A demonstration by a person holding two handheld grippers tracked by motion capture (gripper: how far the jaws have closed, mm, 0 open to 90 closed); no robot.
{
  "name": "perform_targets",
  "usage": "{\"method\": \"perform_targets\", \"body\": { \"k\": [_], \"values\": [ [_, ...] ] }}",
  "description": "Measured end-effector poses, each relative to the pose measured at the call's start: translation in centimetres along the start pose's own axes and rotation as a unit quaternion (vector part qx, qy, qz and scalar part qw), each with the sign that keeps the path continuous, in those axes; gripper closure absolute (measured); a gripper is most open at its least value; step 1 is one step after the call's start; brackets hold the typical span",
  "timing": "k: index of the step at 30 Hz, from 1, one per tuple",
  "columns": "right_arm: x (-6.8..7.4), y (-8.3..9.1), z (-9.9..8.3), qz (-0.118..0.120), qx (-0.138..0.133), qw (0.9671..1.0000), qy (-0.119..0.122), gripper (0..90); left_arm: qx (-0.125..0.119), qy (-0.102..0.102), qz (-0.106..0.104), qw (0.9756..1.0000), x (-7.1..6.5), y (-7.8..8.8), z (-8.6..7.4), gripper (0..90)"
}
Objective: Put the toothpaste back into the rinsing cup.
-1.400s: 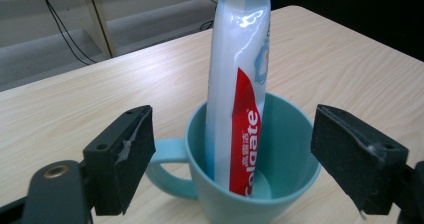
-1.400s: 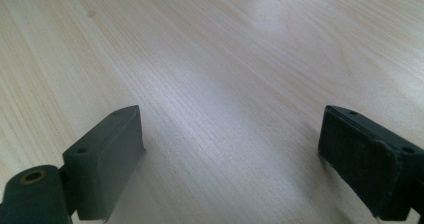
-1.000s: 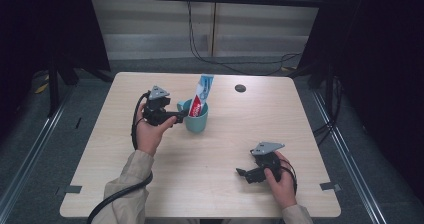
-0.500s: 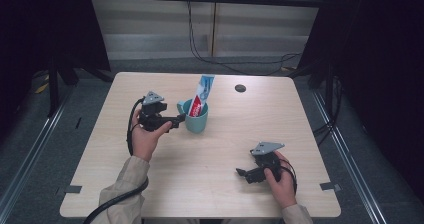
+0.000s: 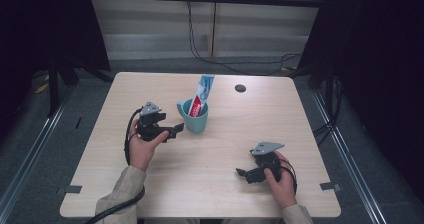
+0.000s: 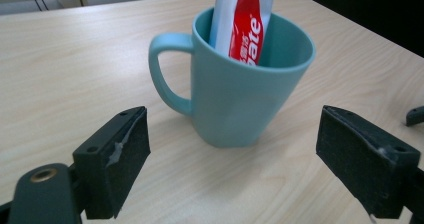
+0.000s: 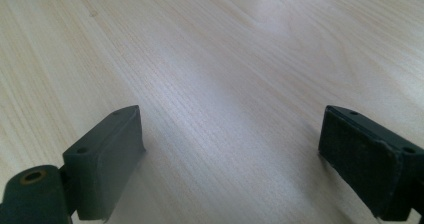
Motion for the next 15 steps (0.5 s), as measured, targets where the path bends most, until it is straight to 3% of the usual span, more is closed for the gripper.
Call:
{"method": "perform_targets", "body": {
  "k": [15],
  "values": [
    [0.0, 0.0, 0.0, 0.0, 0.0, 1.0, 0.0, 10.1, 0.023, -0.008, -0.008, 0.9997, -0.4, -0.3, -3.5, 14.5]
  ]
}}
Point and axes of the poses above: each handheld gripper's, and its own axes: y roughly backward along the jaws, z roughly out of its top, x roughly to its left, the point moved 2 cm from there along -y, roughly forward along the jaws, and after that the axes turned 1 degree about -y, right-handed, at the moved point
